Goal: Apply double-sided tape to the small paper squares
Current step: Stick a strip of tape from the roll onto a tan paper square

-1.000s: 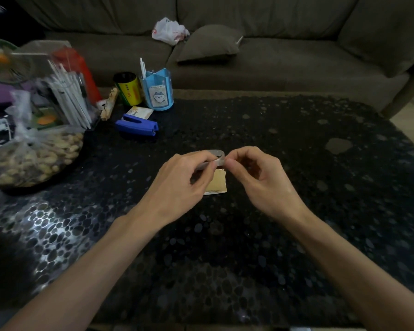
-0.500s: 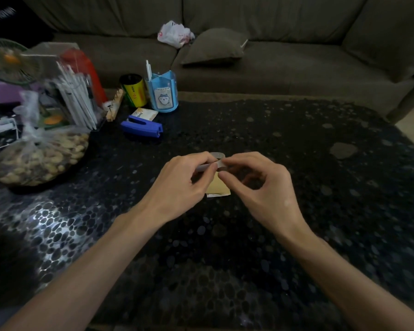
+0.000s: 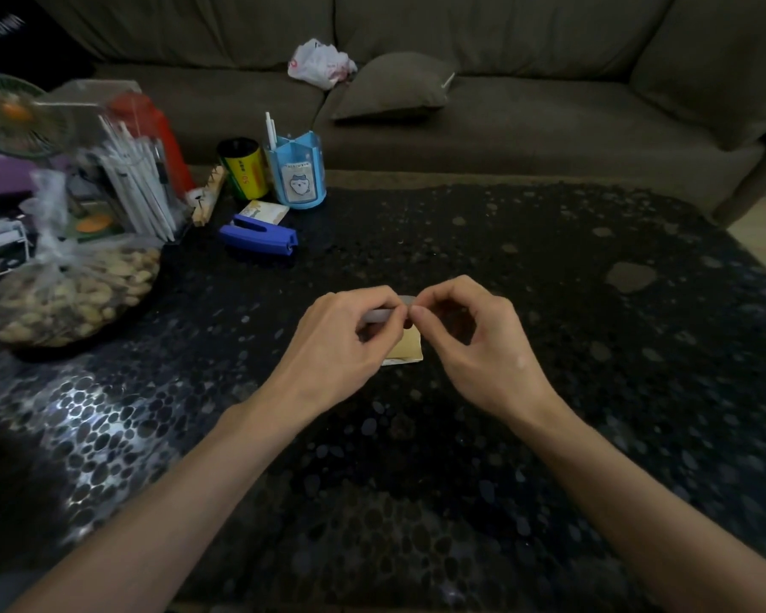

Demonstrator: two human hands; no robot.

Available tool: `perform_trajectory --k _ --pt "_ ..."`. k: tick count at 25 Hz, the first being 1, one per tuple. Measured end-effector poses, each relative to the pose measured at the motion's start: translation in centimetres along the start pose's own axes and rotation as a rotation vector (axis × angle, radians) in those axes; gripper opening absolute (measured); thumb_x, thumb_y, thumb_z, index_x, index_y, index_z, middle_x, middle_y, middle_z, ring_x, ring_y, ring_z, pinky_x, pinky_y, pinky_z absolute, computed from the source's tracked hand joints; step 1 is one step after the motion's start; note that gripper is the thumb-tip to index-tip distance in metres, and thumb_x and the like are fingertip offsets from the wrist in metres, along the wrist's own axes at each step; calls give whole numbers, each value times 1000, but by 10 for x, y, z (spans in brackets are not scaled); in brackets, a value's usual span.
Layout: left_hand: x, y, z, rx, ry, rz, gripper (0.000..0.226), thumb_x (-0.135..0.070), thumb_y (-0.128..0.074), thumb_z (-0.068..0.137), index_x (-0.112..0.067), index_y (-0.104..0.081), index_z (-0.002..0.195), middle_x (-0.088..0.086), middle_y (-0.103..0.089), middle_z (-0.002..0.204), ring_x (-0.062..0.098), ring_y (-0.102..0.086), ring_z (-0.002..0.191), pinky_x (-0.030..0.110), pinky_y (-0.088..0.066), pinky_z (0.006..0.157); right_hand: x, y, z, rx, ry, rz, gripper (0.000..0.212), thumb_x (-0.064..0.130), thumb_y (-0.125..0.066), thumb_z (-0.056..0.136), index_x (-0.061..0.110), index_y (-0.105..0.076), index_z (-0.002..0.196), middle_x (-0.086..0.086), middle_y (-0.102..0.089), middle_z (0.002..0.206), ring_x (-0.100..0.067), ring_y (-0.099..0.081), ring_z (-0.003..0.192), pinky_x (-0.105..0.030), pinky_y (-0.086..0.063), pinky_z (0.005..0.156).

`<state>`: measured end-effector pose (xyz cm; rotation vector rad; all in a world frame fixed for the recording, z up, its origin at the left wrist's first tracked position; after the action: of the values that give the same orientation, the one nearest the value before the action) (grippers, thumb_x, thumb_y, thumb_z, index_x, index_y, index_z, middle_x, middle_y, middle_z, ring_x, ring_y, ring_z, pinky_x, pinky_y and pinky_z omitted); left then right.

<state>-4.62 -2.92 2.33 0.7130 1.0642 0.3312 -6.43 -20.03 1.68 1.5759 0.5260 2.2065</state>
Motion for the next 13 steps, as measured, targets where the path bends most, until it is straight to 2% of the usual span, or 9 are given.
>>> perform_trajectory --k 3,5,7,9,10,11,13 --pt "2 -1 1 11 44 -60 16 -24 -59 104 -25 -74 104 -22 -67 84 -8 -63 84 6 -43 70 1 -3 4 23 65 -7 7 18 -67 101 25 -66 103 11 -64 100 -1 -64 93 -13 -49 77" --pt "2 1 3 28 61 -117 18 -24 -57 105 -24 -74 104 -22 -67 81 -4 -64 81 9 -44 69 2 -4 7 37 108 -14 8 17 -65 102 25 -64 102 11 -62 100 1 -63 94 -11 -48 77" --pt "3 2 4 50 79 -164 20 -25 -55 106 -26 -74 103 -12 -69 82 6 -63 76 19 -47 65 2 -5 9 52 144 -41 10 17 -64 103 26 -61 102 11 -61 100 0 -61 94 -12 -46 78" --pt "4 2 5 73 115 -206 22 -27 -53 106 -28 -74 102 6 -70 87 23 -64 80 41 -51 74 3 -5 10 48 208 -104 12 17 -62 103 28 -58 102 11 -59 100 -5 -60 96 -15 -46 80" --pt "3 3 5 82 140 -243 22 -28 -53 106 -29 -75 103 11 -71 91 28 -64 87 46 -51 80 5 -4 10 41 231 -104 14 15 -62 102 28 -58 102 11 -59 100 -7 -60 97 -18 -46 81" --pt "4 4 5 77 177 -286 23 -28 -52 107 -28 -75 103 10 -72 95 27 -66 93 47 -52 85 5 -1 10 31 218 -46 14 14 -62 102 28 -59 101 10 -60 100 -9 -60 98 -20 -47 82" --pt "6 9 5 41 255 -343 24 -28 -52 107 -28 -75 102 -3 -73 96 16 -66 97 42 -52 90 3 7 11 1 74 246 13 11 -63 102 23 -65 100 7 -64 101 -7 -63 97 -22 -50 83"
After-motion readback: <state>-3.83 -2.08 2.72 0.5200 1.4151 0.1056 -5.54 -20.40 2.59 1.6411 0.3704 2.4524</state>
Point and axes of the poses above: each hand's wrist, its own z-axis towards the middle knuckle, its own y-axis out of the back of the hand, x = y × z, the point moved 3 cm from there along z, towards the middle knuckle
